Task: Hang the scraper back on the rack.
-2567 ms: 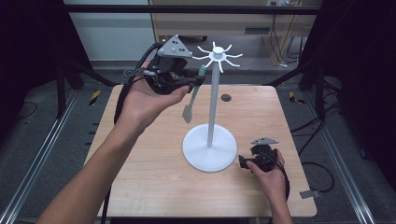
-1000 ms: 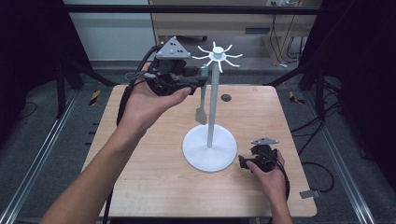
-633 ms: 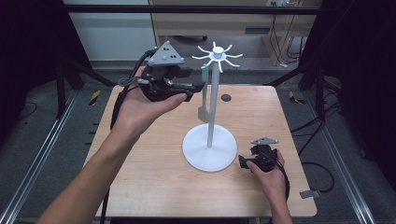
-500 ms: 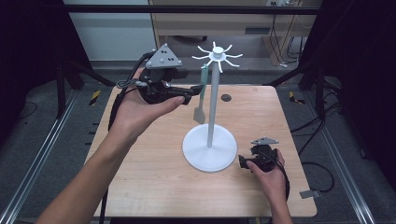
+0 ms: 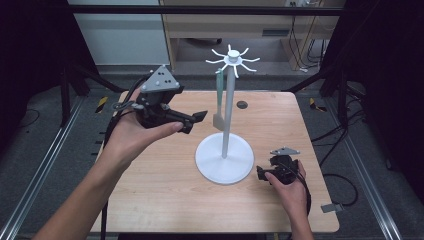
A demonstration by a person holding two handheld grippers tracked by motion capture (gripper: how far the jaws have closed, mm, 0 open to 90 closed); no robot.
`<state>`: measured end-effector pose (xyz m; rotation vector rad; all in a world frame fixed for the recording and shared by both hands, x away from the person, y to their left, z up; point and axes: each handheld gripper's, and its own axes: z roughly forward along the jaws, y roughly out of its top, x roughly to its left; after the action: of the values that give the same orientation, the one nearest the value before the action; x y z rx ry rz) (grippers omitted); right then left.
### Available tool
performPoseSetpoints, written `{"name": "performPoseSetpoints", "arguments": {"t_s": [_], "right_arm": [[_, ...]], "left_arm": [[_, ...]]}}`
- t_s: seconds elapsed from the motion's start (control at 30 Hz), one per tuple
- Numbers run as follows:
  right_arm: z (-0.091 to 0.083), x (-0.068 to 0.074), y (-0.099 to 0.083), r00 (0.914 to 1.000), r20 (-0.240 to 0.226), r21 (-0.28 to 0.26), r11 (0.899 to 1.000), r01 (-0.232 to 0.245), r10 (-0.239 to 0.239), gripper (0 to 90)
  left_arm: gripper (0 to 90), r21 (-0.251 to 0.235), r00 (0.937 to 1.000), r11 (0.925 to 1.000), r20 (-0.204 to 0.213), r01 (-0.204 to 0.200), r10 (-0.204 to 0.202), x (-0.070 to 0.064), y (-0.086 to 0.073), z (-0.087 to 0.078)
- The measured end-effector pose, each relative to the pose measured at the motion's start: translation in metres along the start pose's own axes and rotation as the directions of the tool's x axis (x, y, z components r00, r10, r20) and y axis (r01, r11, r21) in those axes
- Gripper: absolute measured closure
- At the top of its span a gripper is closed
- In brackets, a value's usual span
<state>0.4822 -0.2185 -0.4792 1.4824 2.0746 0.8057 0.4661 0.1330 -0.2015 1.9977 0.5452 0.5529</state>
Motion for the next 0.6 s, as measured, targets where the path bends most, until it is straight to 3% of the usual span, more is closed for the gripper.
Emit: {"name": "performPoseSetpoints", "arguments": {"t_s": [0.3, 0.6], "right_arm": [[0.001, 0.002, 0.000, 1.0000, -0.003, 0.005, 1.000, 0.006, -0.006, 7.8], [-0.001, -0.002, -0.001, 0.9999, 0.007, -0.011, 1.000, -0.009, 0.009, 5.9]], "left_arm": [[4.8, 0.008, 0.9997, 0.9998, 0.015, -0.019, 0.019, -0.006, -0.039, -0.007], [4.0, 0.052, 0.9985, 0.9973, 0.022, -0.051, 0.050, -0.021, -0.077, 0.007]]}}
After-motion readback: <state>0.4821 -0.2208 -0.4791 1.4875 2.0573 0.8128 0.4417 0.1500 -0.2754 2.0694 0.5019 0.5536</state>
